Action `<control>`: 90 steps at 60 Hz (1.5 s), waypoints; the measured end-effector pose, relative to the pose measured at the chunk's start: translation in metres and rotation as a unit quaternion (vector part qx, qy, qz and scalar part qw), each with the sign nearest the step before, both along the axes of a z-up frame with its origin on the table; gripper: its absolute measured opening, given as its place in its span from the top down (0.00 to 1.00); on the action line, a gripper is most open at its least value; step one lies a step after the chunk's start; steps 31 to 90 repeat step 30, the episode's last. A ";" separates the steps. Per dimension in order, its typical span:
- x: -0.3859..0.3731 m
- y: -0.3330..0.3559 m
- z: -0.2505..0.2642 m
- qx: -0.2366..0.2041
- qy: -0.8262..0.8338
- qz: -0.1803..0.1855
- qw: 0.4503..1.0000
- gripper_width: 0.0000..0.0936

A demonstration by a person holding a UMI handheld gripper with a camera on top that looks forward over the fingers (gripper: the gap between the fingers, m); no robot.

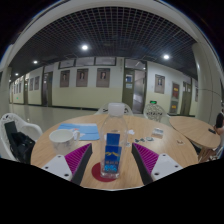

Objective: Pour water

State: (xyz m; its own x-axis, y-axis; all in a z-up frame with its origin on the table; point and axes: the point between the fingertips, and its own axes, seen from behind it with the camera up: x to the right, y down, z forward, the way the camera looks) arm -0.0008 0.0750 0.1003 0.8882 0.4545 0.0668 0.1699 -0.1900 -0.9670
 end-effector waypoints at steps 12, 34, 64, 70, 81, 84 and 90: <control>0.028 -0.075 -0.002 -0.031 0.001 0.022 0.999 0.10; 0.033 -0.170 -0.044 -0.153 0.080 0.074 0.982 0.11; 0.033 -0.170 -0.044 -0.153 0.080 0.074 0.982 0.11; 0.033 -0.170 -0.044 -0.153 0.080 0.074 0.982 0.11; 0.033 -0.170 -0.044 -0.153 0.080 0.074 0.982 0.11; 0.033 -0.170 -0.044 -0.153 0.080 0.074 0.982 0.11; 0.033 -0.170 -0.044 -0.153 0.080 0.074 0.982 0.11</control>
